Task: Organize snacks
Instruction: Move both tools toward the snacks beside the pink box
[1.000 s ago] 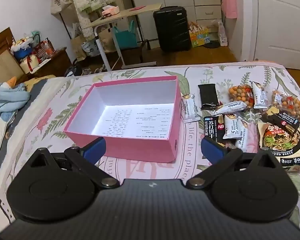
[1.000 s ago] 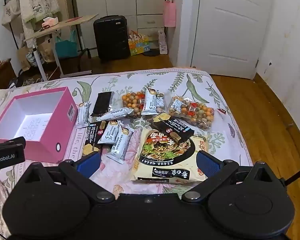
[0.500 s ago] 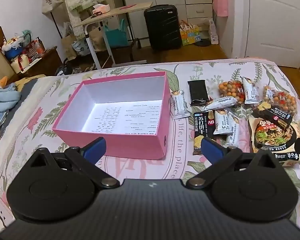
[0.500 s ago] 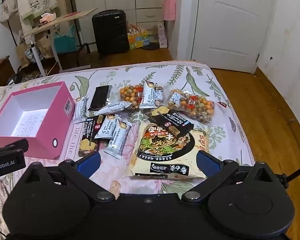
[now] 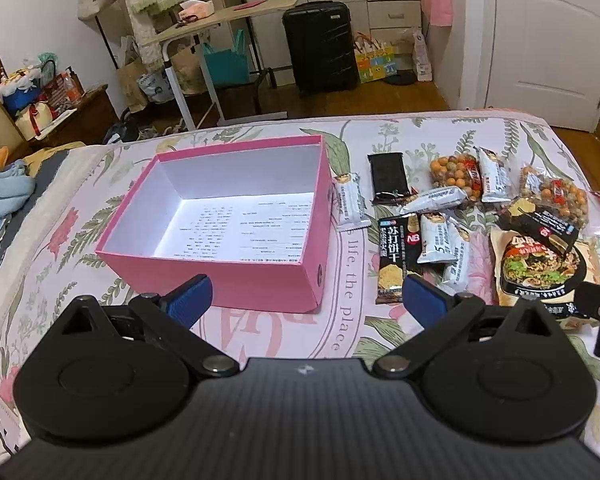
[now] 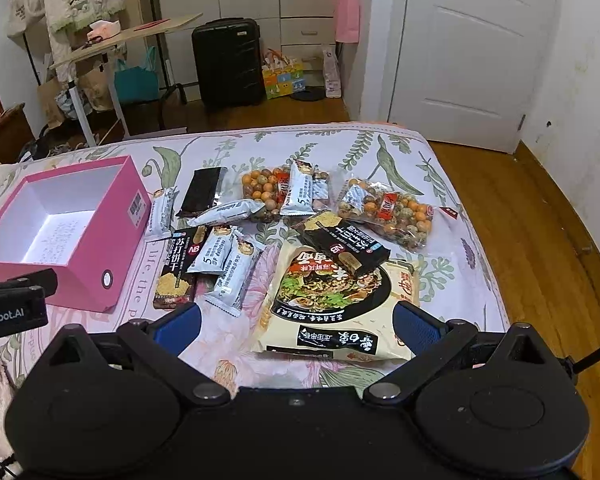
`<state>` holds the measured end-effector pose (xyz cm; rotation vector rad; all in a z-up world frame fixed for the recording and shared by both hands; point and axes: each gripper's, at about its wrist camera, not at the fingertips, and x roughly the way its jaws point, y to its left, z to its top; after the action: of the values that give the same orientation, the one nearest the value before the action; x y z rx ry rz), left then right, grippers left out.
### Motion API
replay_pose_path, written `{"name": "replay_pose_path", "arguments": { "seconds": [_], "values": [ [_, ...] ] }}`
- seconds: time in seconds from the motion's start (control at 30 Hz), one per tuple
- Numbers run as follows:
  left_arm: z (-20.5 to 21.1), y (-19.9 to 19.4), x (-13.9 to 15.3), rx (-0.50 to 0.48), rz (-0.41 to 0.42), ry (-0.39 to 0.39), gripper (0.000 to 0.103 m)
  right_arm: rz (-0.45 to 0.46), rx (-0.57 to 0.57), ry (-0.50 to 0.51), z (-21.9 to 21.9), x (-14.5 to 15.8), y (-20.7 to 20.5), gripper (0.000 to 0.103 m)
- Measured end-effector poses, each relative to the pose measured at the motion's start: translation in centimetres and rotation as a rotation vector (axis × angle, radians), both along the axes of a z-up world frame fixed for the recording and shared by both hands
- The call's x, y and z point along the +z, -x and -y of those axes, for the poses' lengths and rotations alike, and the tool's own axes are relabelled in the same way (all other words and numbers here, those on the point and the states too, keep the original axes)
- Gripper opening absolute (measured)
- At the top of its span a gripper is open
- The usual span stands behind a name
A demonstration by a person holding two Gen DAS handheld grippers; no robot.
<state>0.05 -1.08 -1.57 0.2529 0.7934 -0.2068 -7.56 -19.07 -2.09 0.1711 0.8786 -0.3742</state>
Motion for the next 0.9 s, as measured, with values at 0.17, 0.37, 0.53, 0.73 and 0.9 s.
{"name": "replay_pose_path", "arguments": {
  "seconds": [0.17,0.37,0.53,0.73,0.9],
  "values": [
    [0.1,0.0,0.0,-0.001,-0.009,0.001,0.103,-0.003,0.007,0.015,-0.2,0.3,0.2,0.103],
    [0.1,0.1,0.5,-0.002,-0.019,0.007,0.103,-0.013,-0.006,0.026,0.1,0.7,0.5,0.103],
    [0.6,-0.2,1.2,-0.025,-0.044,0.013,0.103,-0.036,0.007,0.041,0.0,1.0,0.6,0.103],
    [1.1,0.0,1.8,-0.047,-0.063,0.017,0.103,-0.030,0.001,0.044,0.2,1.5,0.8,0.103],
    [1.4,0.4,1.8,-0.073,-0.088,0.012,0.103,-0.032,-0.003,0.024,0.6,1.7,1.0,0.103]
  ]
}}
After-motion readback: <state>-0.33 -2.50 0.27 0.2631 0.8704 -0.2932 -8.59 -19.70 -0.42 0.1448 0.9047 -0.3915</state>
